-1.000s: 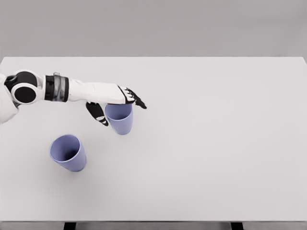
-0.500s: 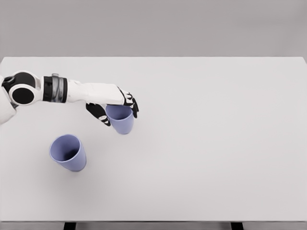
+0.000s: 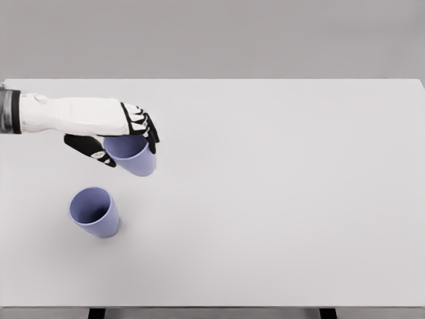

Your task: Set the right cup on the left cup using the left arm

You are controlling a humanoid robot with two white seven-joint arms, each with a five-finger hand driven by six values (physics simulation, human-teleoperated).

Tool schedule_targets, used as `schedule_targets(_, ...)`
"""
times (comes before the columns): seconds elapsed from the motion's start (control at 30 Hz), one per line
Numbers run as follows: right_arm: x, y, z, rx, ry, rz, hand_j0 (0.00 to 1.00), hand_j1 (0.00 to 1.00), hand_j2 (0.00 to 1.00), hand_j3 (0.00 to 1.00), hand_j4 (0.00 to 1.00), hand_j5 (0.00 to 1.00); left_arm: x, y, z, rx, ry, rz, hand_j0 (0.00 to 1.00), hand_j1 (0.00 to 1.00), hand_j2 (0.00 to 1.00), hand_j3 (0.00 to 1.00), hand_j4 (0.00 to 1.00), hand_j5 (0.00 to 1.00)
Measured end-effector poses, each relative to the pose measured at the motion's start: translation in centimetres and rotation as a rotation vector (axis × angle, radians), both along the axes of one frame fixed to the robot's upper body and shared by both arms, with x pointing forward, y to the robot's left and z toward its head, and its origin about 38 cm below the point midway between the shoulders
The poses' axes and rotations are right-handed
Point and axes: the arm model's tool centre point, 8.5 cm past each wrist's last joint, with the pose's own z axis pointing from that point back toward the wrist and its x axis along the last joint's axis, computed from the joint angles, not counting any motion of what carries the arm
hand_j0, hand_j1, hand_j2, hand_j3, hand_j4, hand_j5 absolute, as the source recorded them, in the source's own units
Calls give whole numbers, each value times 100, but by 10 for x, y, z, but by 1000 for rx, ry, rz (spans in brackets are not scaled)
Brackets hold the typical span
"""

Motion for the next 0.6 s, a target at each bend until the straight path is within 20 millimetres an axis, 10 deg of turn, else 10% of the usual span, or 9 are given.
schedule_targets(0.6,0,0,0,0,0,0,100,100,100,100,100,100,-38,71,51,30,-41,140,42,42,42,42,42,42)
